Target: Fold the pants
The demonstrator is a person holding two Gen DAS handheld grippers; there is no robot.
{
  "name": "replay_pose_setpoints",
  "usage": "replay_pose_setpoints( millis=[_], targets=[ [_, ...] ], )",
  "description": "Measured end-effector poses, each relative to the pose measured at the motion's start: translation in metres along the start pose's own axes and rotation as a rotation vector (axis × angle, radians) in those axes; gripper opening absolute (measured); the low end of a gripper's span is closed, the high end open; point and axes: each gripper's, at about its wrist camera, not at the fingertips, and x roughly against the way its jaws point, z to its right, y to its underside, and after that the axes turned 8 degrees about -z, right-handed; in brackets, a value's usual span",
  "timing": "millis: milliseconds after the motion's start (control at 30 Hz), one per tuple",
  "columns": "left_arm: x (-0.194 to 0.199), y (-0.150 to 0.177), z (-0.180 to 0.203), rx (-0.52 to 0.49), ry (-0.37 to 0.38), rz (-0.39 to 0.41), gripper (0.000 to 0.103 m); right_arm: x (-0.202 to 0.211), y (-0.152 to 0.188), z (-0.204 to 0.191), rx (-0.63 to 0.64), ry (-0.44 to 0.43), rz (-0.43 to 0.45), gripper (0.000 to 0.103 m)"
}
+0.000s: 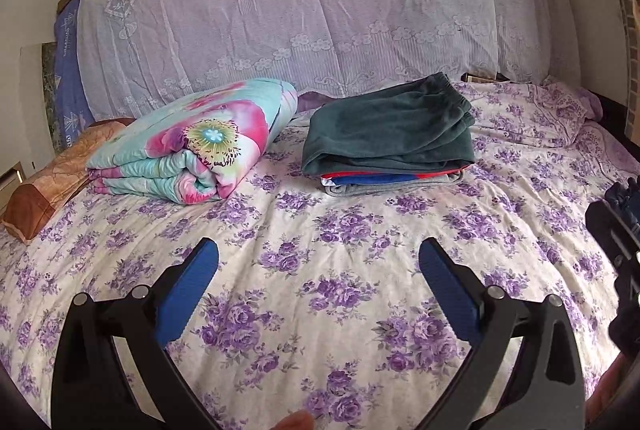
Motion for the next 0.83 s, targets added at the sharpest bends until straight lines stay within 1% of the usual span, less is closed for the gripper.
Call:
replay_pose_setpoints(
  millis=[133, 300, 333, 433, 500, 567, 833],
  targets=[
    [0.001, 0.001, 0.003, -0.007, 0.02, -0.007, 0.098, 0.007, -0.006, -0.005, 0.029, 0.018, 0.047, 0.099],
    [0.005, 0.0, 0.002, 0.003, 0.063, 0.004, 0.098, 0.008, -0.002, -0.012, 0.085, 0.018, 0.043, 0.099],
    [0.006, 0.0, 0.003, 0.002, 0.065, 0.013, 0.098, 0.008, -0.002, -0.013, 0.091, 0.016, 0.043, 0.099],
    [0.012, 0.002, 0.005, -0.007, 0.034, 0.054, 0.098, 0.01, -0.001, -0.015, 0.103, 0.013, 0.05, 0.099],
    [0.015, 0.001, 0.005, -0.005, 0.031, 0.063, 0.098, 0.011, -0.001, -0.014, 0.102, 0.019, 0.051, 0.099],
    [0.015, -0.001, 0.004, -0.003, 0.052, 0.047, 0.098, 0.011, -0.002, -0.013, 0.095, 0.021, 0.049, 0.099],
    [0.011, 0.0, 0.002, 0.017, 0.065, 0.019, 0.098, 0.008, -0.001, -0.012, 0.09, 0.023, 0.031, 0.099]
  ],
)
